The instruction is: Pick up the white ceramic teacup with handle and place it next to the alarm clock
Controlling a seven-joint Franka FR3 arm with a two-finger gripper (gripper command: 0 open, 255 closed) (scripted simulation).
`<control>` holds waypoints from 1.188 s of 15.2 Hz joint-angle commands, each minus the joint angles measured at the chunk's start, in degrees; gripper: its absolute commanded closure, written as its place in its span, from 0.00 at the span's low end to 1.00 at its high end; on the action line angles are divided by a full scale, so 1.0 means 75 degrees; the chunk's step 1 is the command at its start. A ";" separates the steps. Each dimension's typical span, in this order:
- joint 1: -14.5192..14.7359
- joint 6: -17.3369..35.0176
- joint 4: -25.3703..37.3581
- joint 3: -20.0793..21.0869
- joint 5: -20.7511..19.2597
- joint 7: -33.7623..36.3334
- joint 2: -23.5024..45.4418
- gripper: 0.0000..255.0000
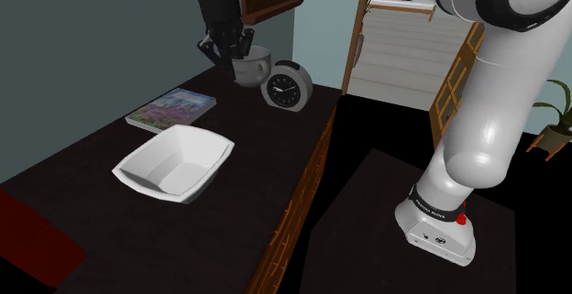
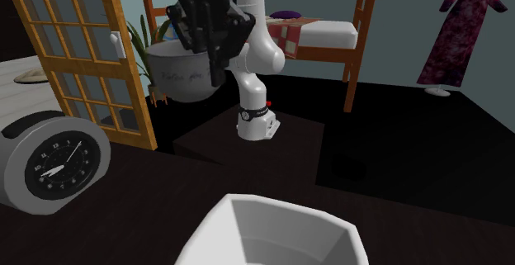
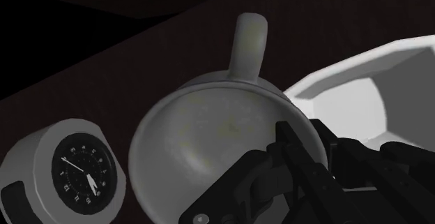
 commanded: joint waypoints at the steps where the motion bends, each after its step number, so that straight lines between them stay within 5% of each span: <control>1: -0.0221 0.0063 -0.0051 -0.0157 -0.0009 -0.0386 -0.0012 1.00; 18: -0.1465 -0.0375 0.2052 -0.1155 -0.0574 -0.2827 0.1569 1.00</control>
